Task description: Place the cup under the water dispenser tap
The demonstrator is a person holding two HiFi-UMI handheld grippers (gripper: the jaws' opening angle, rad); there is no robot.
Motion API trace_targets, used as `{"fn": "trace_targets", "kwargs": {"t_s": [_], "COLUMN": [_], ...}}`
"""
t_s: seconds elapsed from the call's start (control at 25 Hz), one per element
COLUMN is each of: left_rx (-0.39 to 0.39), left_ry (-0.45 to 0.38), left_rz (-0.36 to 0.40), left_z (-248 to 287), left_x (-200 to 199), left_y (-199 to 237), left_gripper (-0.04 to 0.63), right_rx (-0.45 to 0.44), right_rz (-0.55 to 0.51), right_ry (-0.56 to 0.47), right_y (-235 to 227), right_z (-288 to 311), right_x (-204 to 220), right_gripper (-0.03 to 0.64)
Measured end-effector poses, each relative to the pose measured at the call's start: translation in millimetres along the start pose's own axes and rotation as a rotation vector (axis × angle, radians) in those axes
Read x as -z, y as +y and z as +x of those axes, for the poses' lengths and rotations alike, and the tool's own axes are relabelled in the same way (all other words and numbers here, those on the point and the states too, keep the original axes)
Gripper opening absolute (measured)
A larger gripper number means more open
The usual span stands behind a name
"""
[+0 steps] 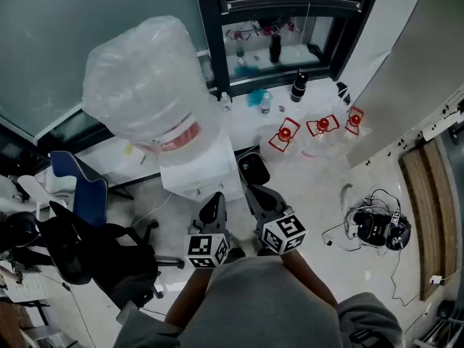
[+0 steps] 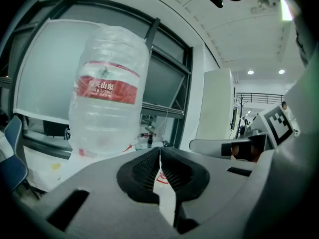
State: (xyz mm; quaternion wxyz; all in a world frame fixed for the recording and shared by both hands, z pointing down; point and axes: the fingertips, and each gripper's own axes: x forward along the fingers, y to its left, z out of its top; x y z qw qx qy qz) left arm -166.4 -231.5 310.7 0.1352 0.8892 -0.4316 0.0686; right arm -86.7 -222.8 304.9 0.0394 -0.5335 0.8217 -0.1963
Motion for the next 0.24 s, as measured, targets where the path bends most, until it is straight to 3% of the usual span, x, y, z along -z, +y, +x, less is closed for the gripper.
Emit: {"fn": "trace_targets", "kwargs": {"t_s": [0.24], "left_rx": [0.006], "left_ry": [0.014], "left_rz": [-0.005], "left_z": [0.7], "left_x": [1.1], "left_y": [8.8], "left_gripper": [0.014], "right_rx": [0.011], "right_rz": [0.0], "right_ry": [0.0], "right_y": [-0.1], "right_z": [6.9], "right_x": [1.8], "right_gripper": [0.009]}}
